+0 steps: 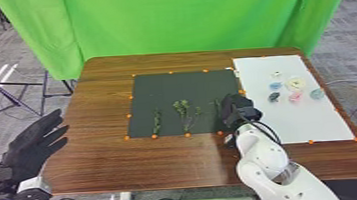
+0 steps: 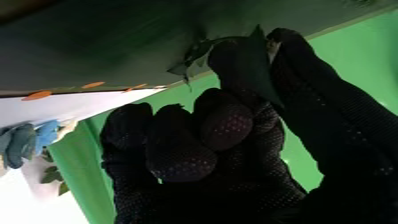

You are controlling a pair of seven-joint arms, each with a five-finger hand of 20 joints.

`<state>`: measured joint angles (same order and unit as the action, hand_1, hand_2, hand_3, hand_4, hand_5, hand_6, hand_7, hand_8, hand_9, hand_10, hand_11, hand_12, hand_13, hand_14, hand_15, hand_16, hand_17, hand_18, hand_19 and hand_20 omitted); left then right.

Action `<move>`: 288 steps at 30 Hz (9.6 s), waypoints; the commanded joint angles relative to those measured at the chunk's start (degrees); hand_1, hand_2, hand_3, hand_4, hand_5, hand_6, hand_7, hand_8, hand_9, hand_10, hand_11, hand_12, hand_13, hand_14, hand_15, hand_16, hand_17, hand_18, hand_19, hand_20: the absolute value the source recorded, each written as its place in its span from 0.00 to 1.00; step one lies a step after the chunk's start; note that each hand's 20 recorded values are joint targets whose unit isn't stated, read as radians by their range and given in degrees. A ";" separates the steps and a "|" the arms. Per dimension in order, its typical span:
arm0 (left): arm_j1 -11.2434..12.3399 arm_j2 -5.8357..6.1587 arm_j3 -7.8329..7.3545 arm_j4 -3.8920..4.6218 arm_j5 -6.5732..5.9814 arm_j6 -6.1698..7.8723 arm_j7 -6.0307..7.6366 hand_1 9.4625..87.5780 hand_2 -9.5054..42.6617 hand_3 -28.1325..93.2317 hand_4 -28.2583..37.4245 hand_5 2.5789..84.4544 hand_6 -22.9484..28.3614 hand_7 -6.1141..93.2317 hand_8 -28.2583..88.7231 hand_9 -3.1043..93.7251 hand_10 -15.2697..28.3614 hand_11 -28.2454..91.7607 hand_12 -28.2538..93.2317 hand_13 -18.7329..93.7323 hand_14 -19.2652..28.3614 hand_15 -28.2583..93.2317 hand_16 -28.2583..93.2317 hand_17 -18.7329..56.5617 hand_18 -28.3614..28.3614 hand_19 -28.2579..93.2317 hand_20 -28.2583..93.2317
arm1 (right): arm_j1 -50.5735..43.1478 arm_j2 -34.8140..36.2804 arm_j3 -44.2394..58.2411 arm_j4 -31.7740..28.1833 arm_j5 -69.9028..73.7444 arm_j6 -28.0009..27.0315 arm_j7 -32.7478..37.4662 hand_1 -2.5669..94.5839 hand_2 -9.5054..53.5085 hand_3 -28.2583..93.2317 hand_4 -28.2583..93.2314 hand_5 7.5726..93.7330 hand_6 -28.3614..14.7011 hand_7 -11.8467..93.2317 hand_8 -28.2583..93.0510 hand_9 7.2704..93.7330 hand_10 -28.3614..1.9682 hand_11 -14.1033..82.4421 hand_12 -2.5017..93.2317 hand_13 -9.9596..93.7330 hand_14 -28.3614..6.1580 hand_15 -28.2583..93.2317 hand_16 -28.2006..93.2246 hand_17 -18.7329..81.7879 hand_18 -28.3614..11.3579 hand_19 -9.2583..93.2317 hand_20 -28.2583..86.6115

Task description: Arrange flowers

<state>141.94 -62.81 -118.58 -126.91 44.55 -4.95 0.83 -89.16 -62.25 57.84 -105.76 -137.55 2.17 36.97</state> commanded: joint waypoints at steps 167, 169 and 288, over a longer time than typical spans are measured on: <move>1.31 0.74 -2.49 -0.29 -0.05 -0.21 0.26 0.19 0.12 0.81 0.04 0.29 0.48 0.25 0.16 0.24 0.57 0.35 0.38 0.30 0.67 0.40 0.28 0.11 0.80 0.52 0.32 | -0.94 12.83 9.30 7.05 -4.95 2.55 -4.57 0.58 0.00 0.90 0.00 0.61 0.72 0.65 0.27 0.78 0.73 0.40 0.56 0.87 0.89 0.54 0.60 0.49 0.30 0.85 0.66; 1.31 1.01 -2.92 -0.43 -0.07 -0.28 0.46 0.19 0.12 0.81 0.04 0.29 0.48 0.25 0.16 0.24 0.57 0.35 0.38 0.30 0.67 0.40 0.28 0.11 0.80 0.52 0.32 | -1.50 12.85 9.64 5.62 -2.98 4.57 -4.99 0.59 0.00 0.91 0.00 0.64 0.72 0.65 0.27 0.81 0.73 0.40 0.57 0.88 0.90 0.56 0.61 0.50 0.29 0.85 0.66; 1.36 -0.09 -2.90 -1.23 1.40 2.34 0.98 0.19 0.13 0.81 0.03 0.29 0.48 0.25 0.16 0.24 0.57 0.35 0.39 0.30 0.66 0.40 0.28 0.11 0.80 0.52 0.32 | 5.95 15.61 10.56 9.29 -0.47 -12.82 8.76 0.34 0.00 0.96 0.00 0.31 0.49 0.39 0.13 0.37 0.39 0.41 0.28 0.50 0.49 0.54 0.38 0.29 0.22 0.73 0.54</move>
<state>142.78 -62.29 -121.45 -127.79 45.62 -2.99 1.81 -80.92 -47.23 67.19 -96.68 -137.68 -10.58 44.28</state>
